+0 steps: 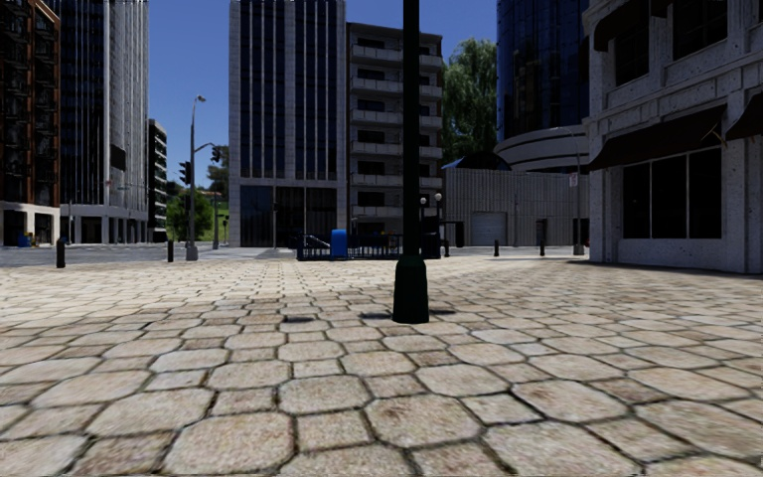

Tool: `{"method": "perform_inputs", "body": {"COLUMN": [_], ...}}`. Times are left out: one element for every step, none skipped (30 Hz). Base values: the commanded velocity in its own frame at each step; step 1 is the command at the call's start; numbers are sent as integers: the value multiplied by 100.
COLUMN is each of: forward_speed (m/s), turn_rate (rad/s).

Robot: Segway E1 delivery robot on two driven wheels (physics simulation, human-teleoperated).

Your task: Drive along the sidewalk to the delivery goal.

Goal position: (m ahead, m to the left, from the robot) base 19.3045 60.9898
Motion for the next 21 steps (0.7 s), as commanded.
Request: {"method": "perform_inputs", "body": {"forward_speed": [200, 200, 200, 200, 200, 200, 200, 200, 200, 200, 200, 200, 200, 200, 200, 200, 200, 200, 200, 200, 200], "turn_rate": [51, 51, 51, 54, 54, 56, 57, 57, 57, 57, 57, 57, 57, 57, 57, 57, 57, 57, 57, 57, 57]}}
